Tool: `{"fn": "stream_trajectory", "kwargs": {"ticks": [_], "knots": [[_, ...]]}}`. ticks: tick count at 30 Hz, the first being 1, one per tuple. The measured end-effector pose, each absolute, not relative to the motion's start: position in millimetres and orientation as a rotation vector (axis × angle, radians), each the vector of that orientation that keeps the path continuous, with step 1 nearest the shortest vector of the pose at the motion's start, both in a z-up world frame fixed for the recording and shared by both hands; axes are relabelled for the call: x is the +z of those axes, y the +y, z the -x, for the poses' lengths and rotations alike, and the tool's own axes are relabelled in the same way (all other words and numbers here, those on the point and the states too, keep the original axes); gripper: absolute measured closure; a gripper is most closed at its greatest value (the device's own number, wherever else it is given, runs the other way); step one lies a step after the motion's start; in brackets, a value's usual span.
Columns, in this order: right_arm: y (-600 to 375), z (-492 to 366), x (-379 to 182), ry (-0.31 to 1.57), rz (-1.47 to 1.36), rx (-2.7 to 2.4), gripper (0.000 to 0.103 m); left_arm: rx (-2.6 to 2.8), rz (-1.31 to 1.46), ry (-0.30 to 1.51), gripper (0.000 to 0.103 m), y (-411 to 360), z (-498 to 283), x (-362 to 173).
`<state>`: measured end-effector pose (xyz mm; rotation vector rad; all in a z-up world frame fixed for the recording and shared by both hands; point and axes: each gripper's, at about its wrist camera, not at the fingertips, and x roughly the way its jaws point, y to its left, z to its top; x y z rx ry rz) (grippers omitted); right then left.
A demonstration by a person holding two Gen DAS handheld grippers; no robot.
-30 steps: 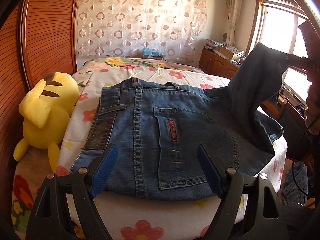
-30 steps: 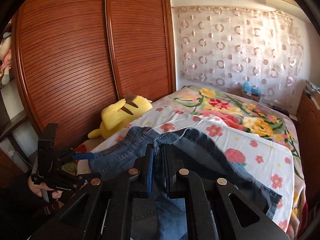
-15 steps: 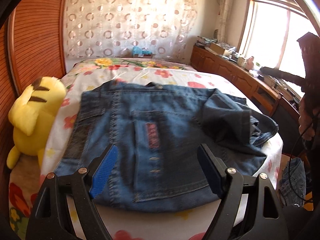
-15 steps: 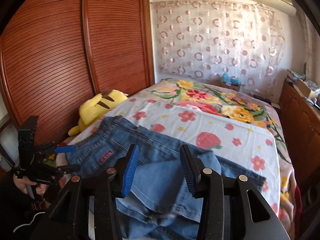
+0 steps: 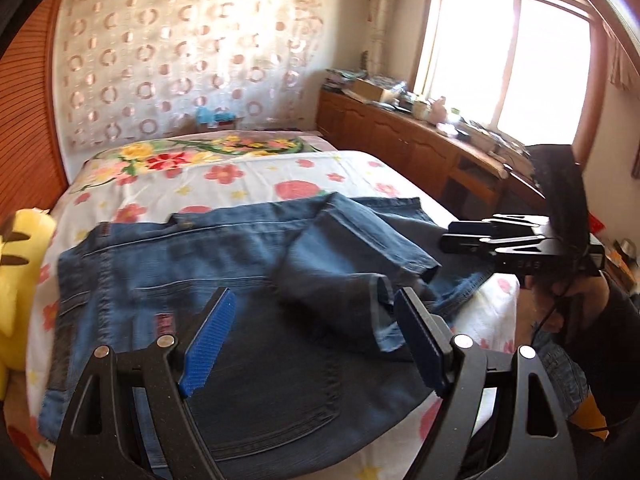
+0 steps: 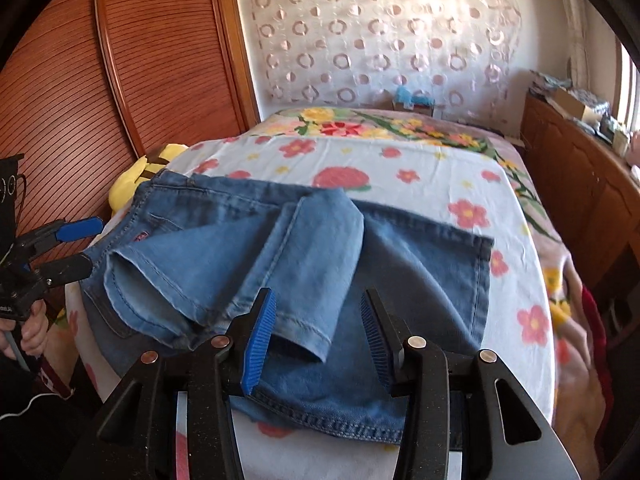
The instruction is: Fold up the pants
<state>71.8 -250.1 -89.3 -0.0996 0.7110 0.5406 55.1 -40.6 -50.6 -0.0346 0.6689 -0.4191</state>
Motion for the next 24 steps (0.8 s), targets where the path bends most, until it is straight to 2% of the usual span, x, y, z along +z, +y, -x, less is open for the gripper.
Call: {"fn": "stream_trajectory", "kwargs": {"ticks": [2,4,12,19,20,21,22,24], "knots": [[-252.7,-70.7,-90.2,0.727,0.079,0.549,0.056,-0.444,0.029,0.681,0.024,-48.2,-57.3,-54.3],[-253.2,-72.5,-92.3,0.742,0.071,0.556,0.056,-0.455,0.026,0.709,0.041,-54.1,-62.6,-60.6],[-254.1,-66.0,-109.4,0.810,0.099,0.583,0.056,-0.422,0.043,0.731,0.086,-50.6,-73.8,-68.8],[-245.9,-76.7,-111.8,0.814,0.098,0.571,0.056,-0.409,0.052,0.701,0.094,-43.4,-72.1,-60.2],[-246.7,-79.3,-109.6,0.810,0.086,0.570,0.062,-0.409,0.052,0.695,0.096,-42.4,-71.8,-59.1],[-248.5,-82.0,-111.6,0.806,0.078,0.581,0.086,-0.408,0.049,0.690,0.096,-41.7,-70.4,-57.9],[-246.8,-82.1,-112.3,0.806,0.073,0.597,0.096,-0.409,0.046,0.686,0.097,-41.0,-69.4,-56.9],[-244.7,-79.9,-103.5,0.777,0.069,0.613,0.101,-0.412,0.044,0.674,0.098,-37.7,-65.5,-51.4]]}}
